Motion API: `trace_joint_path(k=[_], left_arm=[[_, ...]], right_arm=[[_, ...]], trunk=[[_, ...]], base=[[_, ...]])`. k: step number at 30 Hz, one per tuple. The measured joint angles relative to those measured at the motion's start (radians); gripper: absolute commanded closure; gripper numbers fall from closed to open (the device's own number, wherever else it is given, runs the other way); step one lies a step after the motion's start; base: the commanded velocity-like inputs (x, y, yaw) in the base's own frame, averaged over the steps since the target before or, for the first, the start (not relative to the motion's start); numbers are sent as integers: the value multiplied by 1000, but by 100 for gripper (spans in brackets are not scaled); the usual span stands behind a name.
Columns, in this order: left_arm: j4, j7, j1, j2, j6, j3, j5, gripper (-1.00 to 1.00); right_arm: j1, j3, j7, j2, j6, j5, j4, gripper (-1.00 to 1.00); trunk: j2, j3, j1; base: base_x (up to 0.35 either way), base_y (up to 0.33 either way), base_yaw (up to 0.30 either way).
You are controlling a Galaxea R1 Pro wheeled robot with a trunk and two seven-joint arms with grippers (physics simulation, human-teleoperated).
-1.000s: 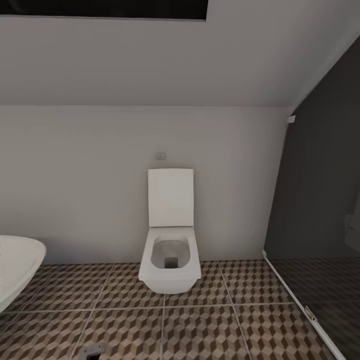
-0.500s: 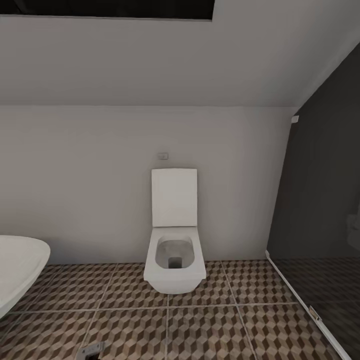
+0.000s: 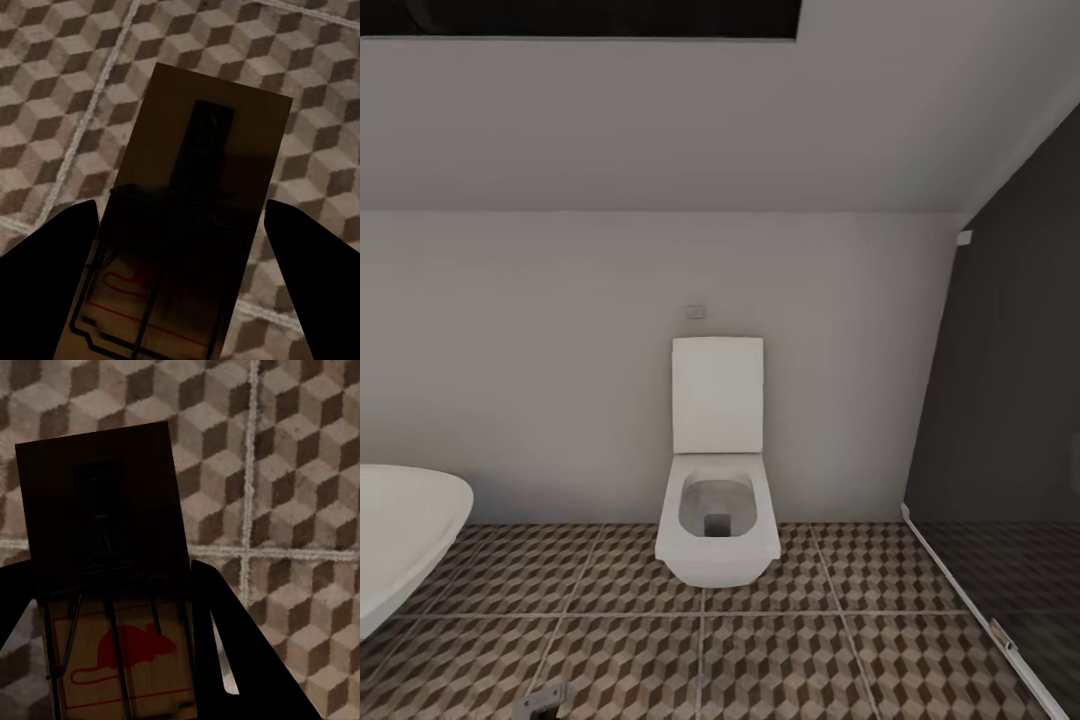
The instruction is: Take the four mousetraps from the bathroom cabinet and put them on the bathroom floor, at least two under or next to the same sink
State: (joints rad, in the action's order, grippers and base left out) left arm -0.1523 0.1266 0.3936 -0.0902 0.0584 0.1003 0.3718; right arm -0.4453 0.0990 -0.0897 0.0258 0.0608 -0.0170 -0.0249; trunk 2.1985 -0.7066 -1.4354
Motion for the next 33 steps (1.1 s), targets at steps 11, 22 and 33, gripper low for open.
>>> trace_joint_path(k=[11, 22, 33], left_arm=[[0, 0, 0, 0, 0, 0, 1, 100], [1, 0, 0, 0, 0, 1, 2, 100], [2, 0, 0, -1, 0, 1, 3, 100]], right_arm=[[0, 0, 0, 0, -1, -2, 0, 100], [0, 1, 0, -1, -1, -2, 0, 100], [0, 0, 0, 0, -3, 1, 0, 100]], trunk=[[0, 0, 0], [0, 0, 0], [0, 0, 1]], base=[[0, 0, 19], [79, 0, 0], [305, 0, 0]])
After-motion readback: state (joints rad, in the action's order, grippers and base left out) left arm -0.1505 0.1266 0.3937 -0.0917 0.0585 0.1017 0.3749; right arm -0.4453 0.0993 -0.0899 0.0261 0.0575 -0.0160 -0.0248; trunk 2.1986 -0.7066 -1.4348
